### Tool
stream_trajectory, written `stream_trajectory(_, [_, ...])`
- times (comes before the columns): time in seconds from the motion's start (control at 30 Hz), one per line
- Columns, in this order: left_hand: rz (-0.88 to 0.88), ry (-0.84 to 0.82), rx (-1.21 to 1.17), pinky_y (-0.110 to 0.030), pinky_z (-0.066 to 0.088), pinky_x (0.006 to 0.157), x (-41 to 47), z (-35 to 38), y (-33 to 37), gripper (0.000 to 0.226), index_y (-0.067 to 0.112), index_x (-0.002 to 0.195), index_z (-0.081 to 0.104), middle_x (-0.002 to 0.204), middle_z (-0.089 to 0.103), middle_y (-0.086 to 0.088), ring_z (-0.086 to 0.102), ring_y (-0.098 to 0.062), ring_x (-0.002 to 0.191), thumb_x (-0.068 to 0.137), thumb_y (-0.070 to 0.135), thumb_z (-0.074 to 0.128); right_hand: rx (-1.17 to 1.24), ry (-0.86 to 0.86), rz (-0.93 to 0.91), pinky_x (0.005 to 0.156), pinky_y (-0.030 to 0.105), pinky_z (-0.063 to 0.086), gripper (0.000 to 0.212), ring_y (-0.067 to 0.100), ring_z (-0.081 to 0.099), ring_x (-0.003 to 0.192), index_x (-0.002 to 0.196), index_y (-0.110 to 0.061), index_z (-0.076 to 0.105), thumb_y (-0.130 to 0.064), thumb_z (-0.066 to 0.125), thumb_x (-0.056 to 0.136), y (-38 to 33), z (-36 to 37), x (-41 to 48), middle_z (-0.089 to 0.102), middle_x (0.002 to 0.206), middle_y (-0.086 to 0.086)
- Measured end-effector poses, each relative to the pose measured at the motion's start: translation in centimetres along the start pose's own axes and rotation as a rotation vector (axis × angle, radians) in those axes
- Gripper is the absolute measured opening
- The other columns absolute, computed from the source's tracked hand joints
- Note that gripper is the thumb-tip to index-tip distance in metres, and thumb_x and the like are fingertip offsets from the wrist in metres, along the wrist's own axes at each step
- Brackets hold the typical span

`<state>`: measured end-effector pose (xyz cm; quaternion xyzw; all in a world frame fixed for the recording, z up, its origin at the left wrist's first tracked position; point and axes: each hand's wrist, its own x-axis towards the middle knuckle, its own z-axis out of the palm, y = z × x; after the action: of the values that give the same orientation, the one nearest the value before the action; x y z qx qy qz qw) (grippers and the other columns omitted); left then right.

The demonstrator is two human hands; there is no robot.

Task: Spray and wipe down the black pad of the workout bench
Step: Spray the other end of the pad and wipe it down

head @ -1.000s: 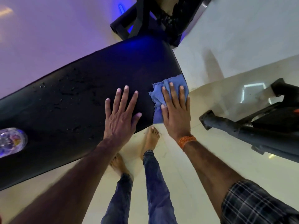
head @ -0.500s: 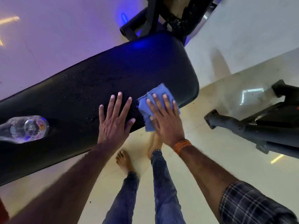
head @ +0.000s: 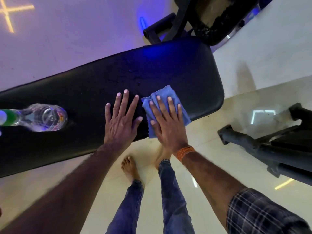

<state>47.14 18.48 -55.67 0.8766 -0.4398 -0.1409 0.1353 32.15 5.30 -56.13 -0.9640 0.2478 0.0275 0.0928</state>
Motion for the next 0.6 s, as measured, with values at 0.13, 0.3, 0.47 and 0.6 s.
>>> stream_trajectory(0.13, [-0.034,0.009,-0.007,-0.058,0.013,0.125,0.2,0.0,0.3,0.067,0.026,0.165,0.025,0.175,0.012,-0.005,0.01,-0.026,0.161,0.104,0.051,0.041,0.01,0.099,0.328,0.128,0.059,0.012,0.058,0.033,0.007,0.161,0.166,-0.023,0.019,-0.04,0.03,0.112,1.7,-0.7,3.2,0.012,0.174,0.004])
stream_trajectory(0.3, [-0.074,0.02,-0.014,-0.057,0.013,0.125,0.9,0.1,0.3,0.067,0.027,0.165,0.026,0.175,0.012,-0.005,0.011,-0.026,0.161,0.104,0.054,0.038,-0.057,-0.051,-0.131,0.128,0.059,0.012,0.058,0.032,0.004,0.161,0.167,-0.024,0.013,-0.04,0.029,0.112,0.3,-0.6,2.1,0.006,0.175,0.003])
stream_trajectory(0.47, [-0.162,0.042,-0.014,-0.055,0.007,0.126,2.3,-0.4,-0.8,0.068,0.029,0.166,0.02,0.176,0.007,-0.002,0.004,-0.024,0.162,0.105,0.051,0.04,0.031,0.064,0.295,0.129,0.059,0.009,0.058,0.034,0.005,0.161,0.166,-0.025,0.018,-0.038,0.03,0.111,1.3,-1.2,7.4,0.01,0.175,0.004])
stream_trajectory(0.6, [-0.206,0.046,-0.027,-0.058,0.005,0.126,3.6,-0.7,-0.8,0.07,0.028,0.166,0.019,0.176,0.005,-0.003,0.001,-0.025,0.162,0.104,0.051,0.044,-0.039,-0.048,-0.1,0.128,0.059,0.012,0.058,0.032,0.002,0.161,0.166,-0.025,0.015,-0.038,0.029,0.112,1.2,-0.9,4.4,0.007,0.175,0.002])
